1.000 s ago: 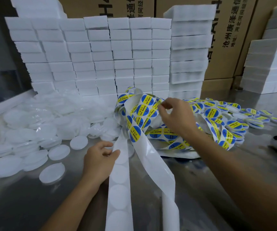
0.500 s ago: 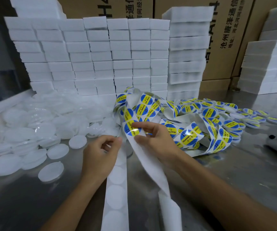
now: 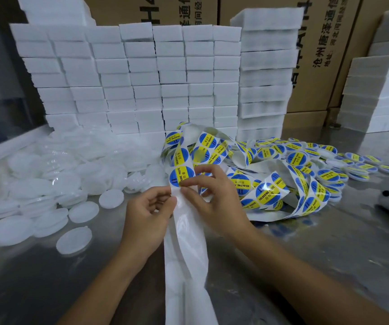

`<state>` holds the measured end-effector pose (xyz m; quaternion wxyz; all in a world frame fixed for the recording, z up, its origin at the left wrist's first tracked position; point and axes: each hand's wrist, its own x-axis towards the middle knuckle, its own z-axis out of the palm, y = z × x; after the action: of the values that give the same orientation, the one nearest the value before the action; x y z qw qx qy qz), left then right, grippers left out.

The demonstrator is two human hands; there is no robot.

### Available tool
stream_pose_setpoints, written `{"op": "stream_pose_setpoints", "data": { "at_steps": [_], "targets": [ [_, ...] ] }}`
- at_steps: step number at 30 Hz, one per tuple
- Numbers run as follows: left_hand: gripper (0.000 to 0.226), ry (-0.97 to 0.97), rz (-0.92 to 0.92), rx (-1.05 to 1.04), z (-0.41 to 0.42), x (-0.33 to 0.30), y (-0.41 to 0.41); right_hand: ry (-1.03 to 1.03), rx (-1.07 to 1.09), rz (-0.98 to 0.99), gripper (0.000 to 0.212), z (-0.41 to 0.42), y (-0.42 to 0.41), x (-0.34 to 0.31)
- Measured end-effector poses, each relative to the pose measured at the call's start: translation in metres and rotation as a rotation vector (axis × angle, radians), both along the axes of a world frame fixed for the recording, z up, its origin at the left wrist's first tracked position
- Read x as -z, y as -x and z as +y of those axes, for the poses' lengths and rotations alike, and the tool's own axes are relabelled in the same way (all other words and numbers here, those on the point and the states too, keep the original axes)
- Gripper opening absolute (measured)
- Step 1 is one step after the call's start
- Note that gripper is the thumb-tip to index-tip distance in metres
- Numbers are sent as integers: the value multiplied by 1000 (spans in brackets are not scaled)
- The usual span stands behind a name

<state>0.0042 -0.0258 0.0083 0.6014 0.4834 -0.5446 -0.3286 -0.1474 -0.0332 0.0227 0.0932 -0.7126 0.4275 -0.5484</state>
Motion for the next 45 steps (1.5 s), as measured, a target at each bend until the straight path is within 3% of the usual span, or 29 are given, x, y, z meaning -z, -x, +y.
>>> {"op": "stream_pose_setpoints", "data": {
  "at_steps": [3,5,9,12,16,18,20,24,27,32,37,40,43,45],
  "targets": [
    [31,31,-55,-24,-1,1,-1,8,67,-84,5,-4,1,-1],
    [34,50,-106,-53,-1,2,-2,-154,17,-326,1,-6,2,-7],
    [36,74,-210,-96,-3,6,-7,-731,-193,-969,8,-5,13,-19],
    [32,53,-277,-135,-7,9,-10,-767,-312,-1153,10,-7,21,-20],
    [9,61,-476,-271,-5,6,-18,-686,-432,-1124,14,-5,16,-22],
    [30,-7,-820,-511,-8,6,-28,-677,-443,-1086,14,-4,11,-21],
    [55,-235,-1051,-624,-9,6,-39,-668,-449,-1061,18,-3,9,-20],
    [88,-612,-994,-485,-13,12,-61,-658,-503,-1033,25,-3,9,-21],
    [88,-697,-997,-439,-16,13,-66,-663,-538,-1022,15,-3,9,-22],
    [65,-532,-1114,-370,-20,19,-69,-645,-462,-938,16,-1,8,-20],
    [52,-360,-1178,-458,-22,19,-66,-562,-340,-779,20,-1,3,-19],
    [46,-113,-1218,-280,-23,20,-56,-548,-305,-763,17,-1,3,-19],
    [37,-88,-1275,-139,-21,22,-43,-540,-297,-762,16,-1,3,-18],
    [27,-75,-1210,-133,-19,20,-39,-530,-299,-754,17,-1,4,-18]
  ]
}}
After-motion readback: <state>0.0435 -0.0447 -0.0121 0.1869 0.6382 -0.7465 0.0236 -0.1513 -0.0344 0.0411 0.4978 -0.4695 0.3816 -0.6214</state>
